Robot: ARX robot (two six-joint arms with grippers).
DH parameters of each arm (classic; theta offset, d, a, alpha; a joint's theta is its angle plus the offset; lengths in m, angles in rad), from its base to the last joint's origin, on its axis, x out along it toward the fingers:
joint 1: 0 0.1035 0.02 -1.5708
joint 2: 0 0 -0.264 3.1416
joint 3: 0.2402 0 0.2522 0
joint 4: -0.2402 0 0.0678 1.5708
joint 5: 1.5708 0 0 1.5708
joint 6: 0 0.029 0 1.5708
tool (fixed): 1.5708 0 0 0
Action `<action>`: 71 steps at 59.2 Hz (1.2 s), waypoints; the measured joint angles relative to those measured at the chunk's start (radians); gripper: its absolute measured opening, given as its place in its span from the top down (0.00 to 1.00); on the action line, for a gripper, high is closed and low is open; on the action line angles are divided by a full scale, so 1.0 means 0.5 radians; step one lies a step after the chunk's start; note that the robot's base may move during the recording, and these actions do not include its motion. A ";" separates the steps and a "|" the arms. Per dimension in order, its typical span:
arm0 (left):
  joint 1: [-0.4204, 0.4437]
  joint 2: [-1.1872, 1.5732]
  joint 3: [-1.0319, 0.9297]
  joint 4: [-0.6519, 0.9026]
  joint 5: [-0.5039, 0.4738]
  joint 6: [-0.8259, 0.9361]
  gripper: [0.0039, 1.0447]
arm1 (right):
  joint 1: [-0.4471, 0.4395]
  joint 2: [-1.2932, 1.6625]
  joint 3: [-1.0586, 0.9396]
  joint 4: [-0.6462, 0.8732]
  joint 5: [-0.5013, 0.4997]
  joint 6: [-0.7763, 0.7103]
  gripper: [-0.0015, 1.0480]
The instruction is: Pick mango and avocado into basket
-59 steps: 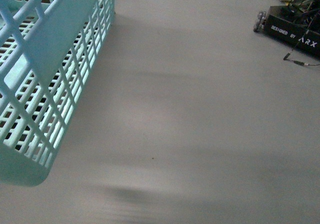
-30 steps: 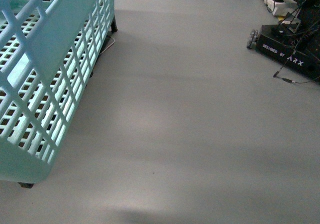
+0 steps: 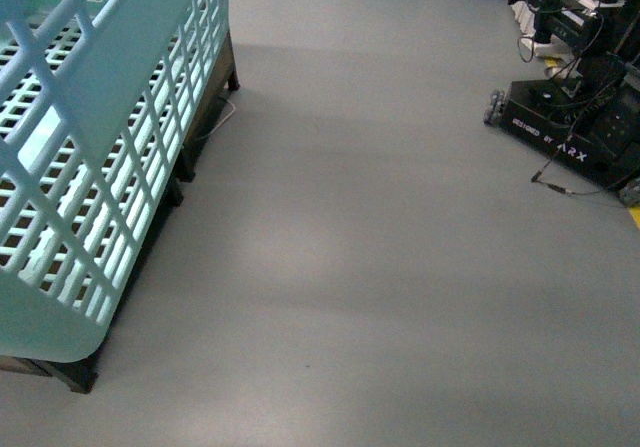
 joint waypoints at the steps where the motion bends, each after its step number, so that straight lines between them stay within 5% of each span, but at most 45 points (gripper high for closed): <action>1: 0.000 0.000 0.000 0.000 0.001 0.000 0.83 | 0.000 0.000 0.000 -0.001 -0.002 0.000 0.08; 71: 0.000 -0.010 0.001 0.000 0.000 0.000 0.83 | 0.000 0.000 0.000 0.000 0.000 0.000 0.08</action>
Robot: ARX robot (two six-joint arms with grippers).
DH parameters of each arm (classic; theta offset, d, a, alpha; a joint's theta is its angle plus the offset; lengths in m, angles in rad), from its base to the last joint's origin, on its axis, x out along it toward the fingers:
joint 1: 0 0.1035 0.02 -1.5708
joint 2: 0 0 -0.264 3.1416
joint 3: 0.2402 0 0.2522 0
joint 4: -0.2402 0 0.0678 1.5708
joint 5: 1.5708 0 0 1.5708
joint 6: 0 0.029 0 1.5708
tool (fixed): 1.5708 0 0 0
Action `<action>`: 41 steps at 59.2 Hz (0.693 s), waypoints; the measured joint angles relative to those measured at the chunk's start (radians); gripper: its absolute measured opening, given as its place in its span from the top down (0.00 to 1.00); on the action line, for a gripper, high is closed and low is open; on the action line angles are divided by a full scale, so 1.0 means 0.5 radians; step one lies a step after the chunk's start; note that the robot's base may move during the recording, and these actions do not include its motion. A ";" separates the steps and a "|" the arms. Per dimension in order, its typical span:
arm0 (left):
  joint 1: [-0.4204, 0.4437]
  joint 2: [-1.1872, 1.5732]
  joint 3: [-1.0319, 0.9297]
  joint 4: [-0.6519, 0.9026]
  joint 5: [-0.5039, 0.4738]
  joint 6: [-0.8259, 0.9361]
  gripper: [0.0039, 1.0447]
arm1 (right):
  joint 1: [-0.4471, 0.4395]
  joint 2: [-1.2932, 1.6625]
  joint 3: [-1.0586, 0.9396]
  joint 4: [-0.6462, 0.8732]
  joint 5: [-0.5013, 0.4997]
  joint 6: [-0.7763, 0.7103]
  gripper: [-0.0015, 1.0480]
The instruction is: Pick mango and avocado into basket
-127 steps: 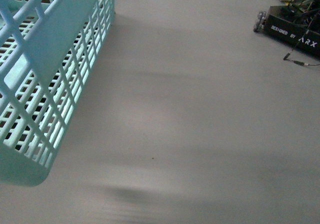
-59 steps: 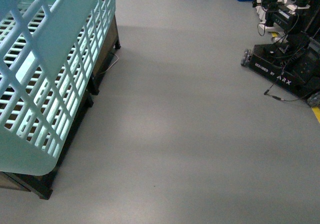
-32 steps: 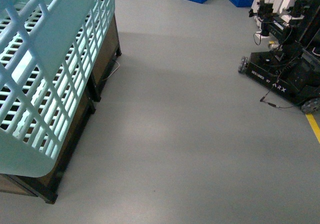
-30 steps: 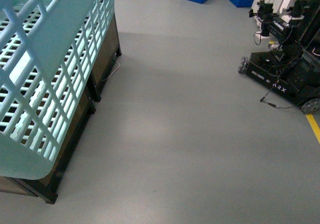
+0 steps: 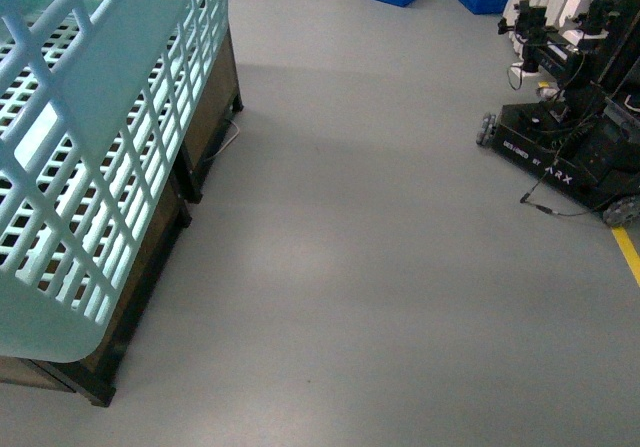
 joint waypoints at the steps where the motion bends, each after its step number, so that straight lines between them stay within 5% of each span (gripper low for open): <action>1: 0.000 0.000 0.000 0.000 0.000 0.000 0.83 | 0.000 0.000 0.000 0.000 0.000 0.000 0.08; 41: -0.002 0.002 -0.002 -0.001 0.002 -0.009 0.83 | 0.001 0.000 0.000 0.000 0.001 0.002 0.08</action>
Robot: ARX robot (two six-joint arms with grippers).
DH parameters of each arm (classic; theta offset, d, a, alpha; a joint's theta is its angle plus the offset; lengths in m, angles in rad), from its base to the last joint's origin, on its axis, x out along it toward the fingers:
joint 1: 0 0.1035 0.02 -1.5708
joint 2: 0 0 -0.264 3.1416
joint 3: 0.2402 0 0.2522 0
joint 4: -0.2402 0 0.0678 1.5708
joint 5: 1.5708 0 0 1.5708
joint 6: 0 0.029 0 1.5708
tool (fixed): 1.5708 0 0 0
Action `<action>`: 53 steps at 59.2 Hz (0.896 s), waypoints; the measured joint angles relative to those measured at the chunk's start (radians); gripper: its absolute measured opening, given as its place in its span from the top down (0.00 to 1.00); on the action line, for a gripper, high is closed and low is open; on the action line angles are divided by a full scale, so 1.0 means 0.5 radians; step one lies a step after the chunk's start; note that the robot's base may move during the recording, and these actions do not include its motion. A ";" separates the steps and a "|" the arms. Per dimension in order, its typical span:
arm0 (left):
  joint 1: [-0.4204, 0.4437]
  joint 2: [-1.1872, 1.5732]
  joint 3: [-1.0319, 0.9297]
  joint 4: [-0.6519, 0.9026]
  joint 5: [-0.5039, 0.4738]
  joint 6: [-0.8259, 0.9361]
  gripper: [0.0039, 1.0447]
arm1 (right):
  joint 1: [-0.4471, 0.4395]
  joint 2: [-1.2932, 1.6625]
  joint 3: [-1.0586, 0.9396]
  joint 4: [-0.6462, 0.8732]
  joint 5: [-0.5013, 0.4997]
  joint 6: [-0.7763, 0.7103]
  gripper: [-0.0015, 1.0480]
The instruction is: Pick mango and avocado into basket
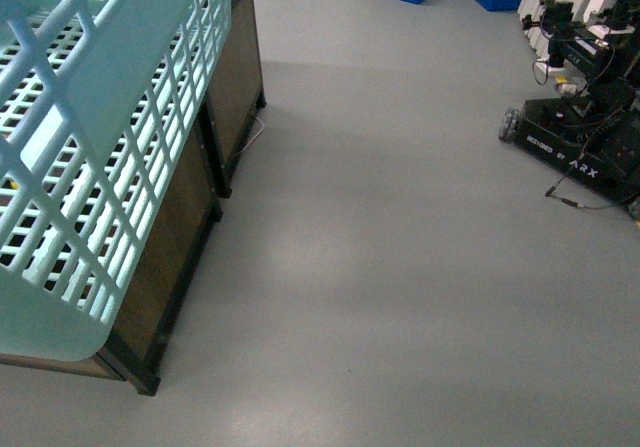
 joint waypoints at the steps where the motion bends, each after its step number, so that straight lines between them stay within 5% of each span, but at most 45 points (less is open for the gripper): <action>1: 0.000 0.000 0.000 0.000 -0.002 0.002 0.83 | -0.001 0.000 0.000 0.001 0.002 -0.001 0.08; 53: 0.001 -0.011 -0.005 0.000 -0.001 0.008 0.84 | -0.001 0.000 -0.001 -0.002 -0.002 -0.001 0.08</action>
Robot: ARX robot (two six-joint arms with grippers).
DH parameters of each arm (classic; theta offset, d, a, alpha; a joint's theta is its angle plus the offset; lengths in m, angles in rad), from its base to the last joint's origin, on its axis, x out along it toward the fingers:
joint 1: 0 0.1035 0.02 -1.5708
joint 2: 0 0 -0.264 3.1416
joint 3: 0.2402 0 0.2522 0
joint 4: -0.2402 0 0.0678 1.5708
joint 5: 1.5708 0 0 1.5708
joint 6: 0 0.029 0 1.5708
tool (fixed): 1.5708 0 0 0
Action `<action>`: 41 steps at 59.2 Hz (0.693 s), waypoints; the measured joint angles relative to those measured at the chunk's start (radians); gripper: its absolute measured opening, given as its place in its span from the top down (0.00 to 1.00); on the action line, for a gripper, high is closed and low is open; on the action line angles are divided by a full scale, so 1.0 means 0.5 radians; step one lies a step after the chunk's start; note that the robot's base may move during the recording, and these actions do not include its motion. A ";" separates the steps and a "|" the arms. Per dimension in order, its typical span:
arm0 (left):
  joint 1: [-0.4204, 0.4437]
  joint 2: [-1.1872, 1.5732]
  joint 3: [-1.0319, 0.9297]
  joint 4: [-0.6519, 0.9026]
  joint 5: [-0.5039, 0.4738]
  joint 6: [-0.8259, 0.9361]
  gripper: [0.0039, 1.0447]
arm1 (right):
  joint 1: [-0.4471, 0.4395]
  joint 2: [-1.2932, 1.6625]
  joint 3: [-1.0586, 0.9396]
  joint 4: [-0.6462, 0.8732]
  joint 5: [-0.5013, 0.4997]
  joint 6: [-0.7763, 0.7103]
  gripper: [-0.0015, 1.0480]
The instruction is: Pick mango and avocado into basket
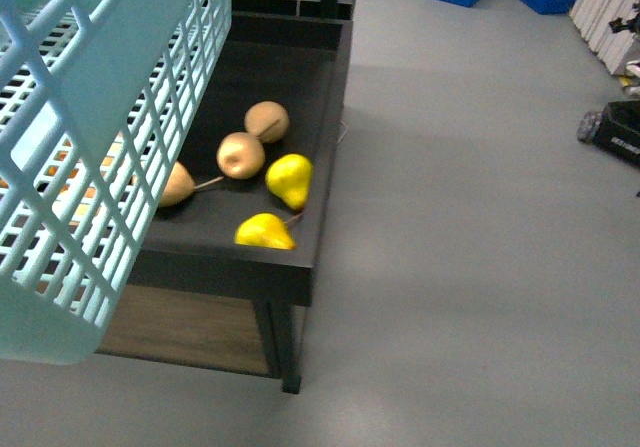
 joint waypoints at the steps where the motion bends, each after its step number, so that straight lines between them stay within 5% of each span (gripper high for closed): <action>1: 0.000 0.001 0.000 0.000 -0.001 0.000 0.84 | 0.000 0.000 0.000 0.000 0.000 0.000 0.08; 41: 0.000 0.002 0.002 0.000 0.001 -0.001 0.84 | 0.000 0.000 0.000 0.001 0.000 0.000 0.08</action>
